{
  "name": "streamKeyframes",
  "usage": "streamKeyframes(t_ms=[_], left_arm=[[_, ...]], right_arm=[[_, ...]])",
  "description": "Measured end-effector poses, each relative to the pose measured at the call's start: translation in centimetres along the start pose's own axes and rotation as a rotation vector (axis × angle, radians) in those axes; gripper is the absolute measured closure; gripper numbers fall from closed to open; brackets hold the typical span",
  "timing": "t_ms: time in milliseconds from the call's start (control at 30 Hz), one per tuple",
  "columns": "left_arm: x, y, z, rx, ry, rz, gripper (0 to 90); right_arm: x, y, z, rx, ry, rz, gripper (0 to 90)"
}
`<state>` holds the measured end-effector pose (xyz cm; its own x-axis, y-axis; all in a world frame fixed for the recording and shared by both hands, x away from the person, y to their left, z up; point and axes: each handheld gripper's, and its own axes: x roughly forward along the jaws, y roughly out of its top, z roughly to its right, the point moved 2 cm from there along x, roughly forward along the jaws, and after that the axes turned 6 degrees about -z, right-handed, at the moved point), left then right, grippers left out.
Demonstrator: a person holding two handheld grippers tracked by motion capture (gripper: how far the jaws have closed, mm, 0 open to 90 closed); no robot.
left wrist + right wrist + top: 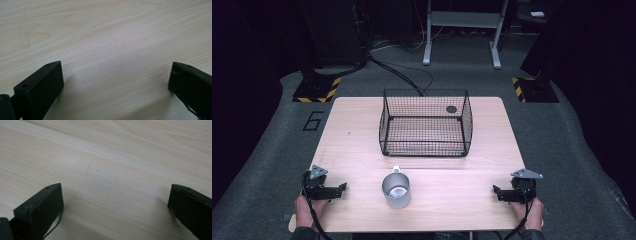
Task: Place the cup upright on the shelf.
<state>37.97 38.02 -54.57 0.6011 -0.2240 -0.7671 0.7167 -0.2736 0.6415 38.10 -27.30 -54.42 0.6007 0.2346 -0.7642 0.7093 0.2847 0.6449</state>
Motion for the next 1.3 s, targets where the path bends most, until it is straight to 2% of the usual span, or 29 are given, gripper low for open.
streamKeyframes(t_ms=[400,633,700,800,867,933,1033,1067,1200,1300], left_arm=[[0.0,0.0,0.0,0.002,0.000,0.000,0.0],[0.0,0.0,0.1,0.014,-0.013,0.002,0.0],[0.1,0.0,0.2,0.022,-0.010,0.021,0.1],[-0.2,-0.1,0.3,0.027,-0.021,0.018,0.1],[-0.3,-0.2,0.4,0.029,-0.019,0.041,0.1],[-0.6,-0.3,0.8,0.041,-0.047,0.048,0.1],[-0.7,-0.4,1.1,0.051,-0.052,0.066,0.1],[-0.9,-0.4,1.2,0.058,-0.071,0.061,0.1],[-1.5,-0.3,2.0,0.063,-0.099,0.107,0.0],[-2.1,-0.1,2.5,0.083,-0.119,0.110,0.0]], right_arm=[[0.0,0.0,0.0,0.004,-0.001,-0.006,0.0],[0.0,0.0,0.1,0.007,-0.004,-0.005,0.0],[0.0,0.0,0.1,0.007,-0.004,-0.005,0.0],[0.0,0.0,0.1,0.007,-0.004,-0.005,0.0],[0.0,0.0,0.1,0.008,-0.004,-0.004,0.0],[0.0,0.0,0.1,0.009,-0.006,-0.004,0.0],[0.0,0.0,0.1,0.010,-0.007,-0.004,0.0],[0.0,0.0,0.1,0.011,-0.007,-0.004,0.0],[0.0,0.0,0.1,0.011,-0.007,-0.004,0.0],[0.0,0.0,0.1,0.012,-0.008,-0.005,0.0]])
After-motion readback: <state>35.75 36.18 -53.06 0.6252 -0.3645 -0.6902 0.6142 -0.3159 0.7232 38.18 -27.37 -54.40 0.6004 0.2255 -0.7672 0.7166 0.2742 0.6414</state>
